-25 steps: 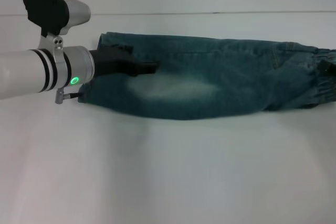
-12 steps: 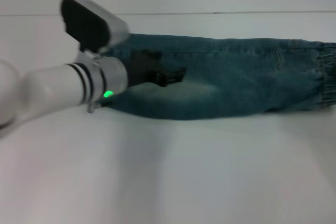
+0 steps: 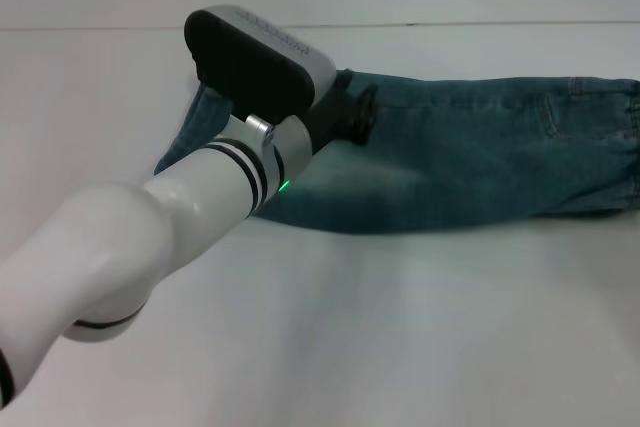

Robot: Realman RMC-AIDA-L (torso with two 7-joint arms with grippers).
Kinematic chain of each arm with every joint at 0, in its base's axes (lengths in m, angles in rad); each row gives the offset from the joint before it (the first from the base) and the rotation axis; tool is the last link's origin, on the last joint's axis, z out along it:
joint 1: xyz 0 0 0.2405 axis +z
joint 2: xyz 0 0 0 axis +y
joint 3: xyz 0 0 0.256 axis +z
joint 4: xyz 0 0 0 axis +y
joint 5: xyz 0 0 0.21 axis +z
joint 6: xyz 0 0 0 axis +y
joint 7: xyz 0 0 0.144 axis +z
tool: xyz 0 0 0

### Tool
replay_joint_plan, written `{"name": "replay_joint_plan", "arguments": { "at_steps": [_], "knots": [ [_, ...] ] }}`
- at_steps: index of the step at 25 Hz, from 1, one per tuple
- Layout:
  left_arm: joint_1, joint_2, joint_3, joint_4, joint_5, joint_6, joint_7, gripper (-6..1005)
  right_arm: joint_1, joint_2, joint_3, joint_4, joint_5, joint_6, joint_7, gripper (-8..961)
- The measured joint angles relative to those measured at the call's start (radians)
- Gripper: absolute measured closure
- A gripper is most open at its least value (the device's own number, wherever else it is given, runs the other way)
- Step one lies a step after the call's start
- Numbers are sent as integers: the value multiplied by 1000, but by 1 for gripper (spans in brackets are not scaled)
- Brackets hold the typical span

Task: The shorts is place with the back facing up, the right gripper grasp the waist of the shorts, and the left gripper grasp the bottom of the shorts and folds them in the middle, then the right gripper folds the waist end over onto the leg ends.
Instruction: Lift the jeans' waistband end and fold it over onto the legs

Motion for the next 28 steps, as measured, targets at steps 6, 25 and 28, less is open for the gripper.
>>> {"name": "replay_joint_plan", "arguments": {
  "at_steps": [6, 25, 28],
  "knots": [
    [88, 0, -88, 169, 68, 131, 1, 687, -1, 0, -8, 0, -2, -1, -9, 829],
    [-25, 0, 43, -460, -1759, 1127, 1704, 993, 19, 15, -4, -6, 2, -136, -36, 829],
    [-65, 0, 129, -471, -1935, 1002, 1795, 993, 21, 26, -3, -34, 2, -203, -32, 830]
  ]
}}
